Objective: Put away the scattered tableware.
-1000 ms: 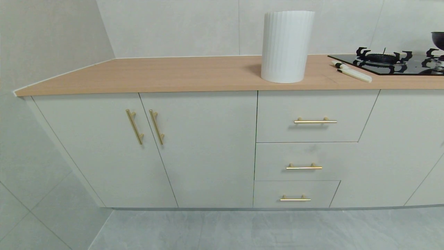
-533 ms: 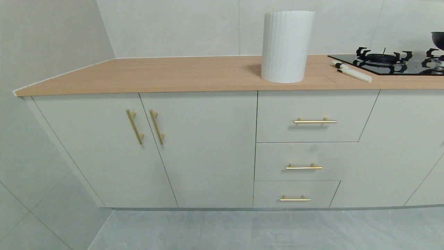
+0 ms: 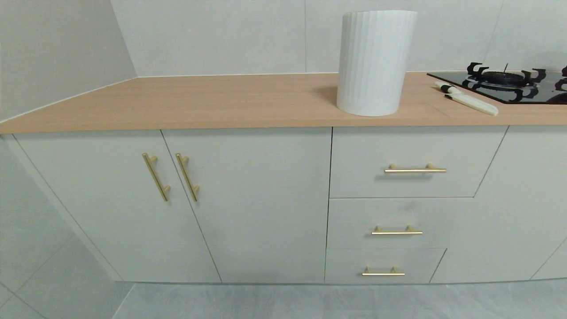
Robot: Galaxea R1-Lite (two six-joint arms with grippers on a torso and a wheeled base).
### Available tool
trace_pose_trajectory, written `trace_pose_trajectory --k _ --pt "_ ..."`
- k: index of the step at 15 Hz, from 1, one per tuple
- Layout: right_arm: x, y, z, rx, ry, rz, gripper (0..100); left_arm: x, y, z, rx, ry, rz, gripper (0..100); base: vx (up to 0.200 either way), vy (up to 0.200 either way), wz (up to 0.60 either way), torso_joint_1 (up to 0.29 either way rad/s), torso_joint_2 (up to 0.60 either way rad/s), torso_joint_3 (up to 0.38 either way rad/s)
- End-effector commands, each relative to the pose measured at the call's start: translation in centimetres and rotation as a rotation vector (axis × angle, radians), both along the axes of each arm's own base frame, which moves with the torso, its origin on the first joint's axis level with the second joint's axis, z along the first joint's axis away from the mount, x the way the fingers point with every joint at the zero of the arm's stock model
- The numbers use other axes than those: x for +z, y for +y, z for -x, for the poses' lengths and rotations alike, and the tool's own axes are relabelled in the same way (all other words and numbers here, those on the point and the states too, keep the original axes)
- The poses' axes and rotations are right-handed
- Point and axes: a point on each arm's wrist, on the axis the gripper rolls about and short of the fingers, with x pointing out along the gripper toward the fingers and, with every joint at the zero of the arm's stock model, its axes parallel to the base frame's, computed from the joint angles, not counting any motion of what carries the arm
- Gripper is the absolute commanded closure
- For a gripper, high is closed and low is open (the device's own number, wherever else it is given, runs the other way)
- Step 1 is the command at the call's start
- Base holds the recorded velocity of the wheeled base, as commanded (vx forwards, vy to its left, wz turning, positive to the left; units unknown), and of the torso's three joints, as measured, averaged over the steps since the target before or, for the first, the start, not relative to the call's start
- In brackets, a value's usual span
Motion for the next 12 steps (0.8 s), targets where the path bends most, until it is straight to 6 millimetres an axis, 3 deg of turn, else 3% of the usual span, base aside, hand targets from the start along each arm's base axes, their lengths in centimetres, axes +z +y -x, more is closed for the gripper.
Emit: trace_pose_trajectory --k 1,12 --pt "0.04 0.00 -0.01 0.000 0.001 0.000 0 0.00 0.00 0.00 0.000 0.000 0.000 0 0.200 0.000 0.00 0.002 0.00 0.007" --pt "0.04 0.00 -0.01 0.000 0.001 -0.001 0 0.00 0.00 0.00 0.000 0.000 0.000 0 0.200 0.000 0.00 0.003 0.00 0.001"
